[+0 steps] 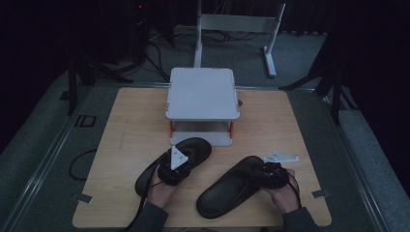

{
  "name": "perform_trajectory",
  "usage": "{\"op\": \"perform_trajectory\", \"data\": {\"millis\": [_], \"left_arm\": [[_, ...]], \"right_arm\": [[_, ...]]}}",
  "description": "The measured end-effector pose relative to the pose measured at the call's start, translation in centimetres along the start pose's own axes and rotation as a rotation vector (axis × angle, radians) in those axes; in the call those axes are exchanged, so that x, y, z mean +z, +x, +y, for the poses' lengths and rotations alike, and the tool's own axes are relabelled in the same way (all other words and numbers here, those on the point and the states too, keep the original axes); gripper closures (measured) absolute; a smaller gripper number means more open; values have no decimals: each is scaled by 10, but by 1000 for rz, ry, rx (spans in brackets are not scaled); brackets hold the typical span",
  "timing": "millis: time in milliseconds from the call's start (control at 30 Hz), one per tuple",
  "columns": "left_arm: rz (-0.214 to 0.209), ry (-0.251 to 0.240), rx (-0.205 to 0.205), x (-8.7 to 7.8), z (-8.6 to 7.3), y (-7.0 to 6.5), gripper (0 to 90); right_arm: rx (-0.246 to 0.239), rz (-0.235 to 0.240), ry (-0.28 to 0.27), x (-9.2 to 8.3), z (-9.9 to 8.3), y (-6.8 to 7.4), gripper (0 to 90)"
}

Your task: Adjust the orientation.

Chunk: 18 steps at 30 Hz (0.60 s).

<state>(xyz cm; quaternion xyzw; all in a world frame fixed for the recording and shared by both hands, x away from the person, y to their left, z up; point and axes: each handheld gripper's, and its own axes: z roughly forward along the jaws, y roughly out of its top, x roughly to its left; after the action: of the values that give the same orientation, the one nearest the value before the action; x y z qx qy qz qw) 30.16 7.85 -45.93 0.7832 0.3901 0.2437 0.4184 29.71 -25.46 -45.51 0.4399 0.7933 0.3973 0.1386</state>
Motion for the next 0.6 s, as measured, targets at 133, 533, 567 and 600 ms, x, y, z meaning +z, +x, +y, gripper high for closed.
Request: {"op": "perform_trajectory", "data": {"millis": [133, 533, 567, 600], "left_arm": [[49, -3, -41, 11, 5, 8, 750], [120, 6, -53, 23, 7, 7, 608], [147, -7, -37, 18, 8, 3, 577], [160, -24, -25, 13, 9, -1, 551]], "right_arm": [[-1, -1, 0, 0, 0, 0, 458], [-2, -2, -2, 0, 0, 1, 460], [0, -2, -2, 0, 0, 0, 460], [0, -2, -3, 0, -1, 0, 460]]}}
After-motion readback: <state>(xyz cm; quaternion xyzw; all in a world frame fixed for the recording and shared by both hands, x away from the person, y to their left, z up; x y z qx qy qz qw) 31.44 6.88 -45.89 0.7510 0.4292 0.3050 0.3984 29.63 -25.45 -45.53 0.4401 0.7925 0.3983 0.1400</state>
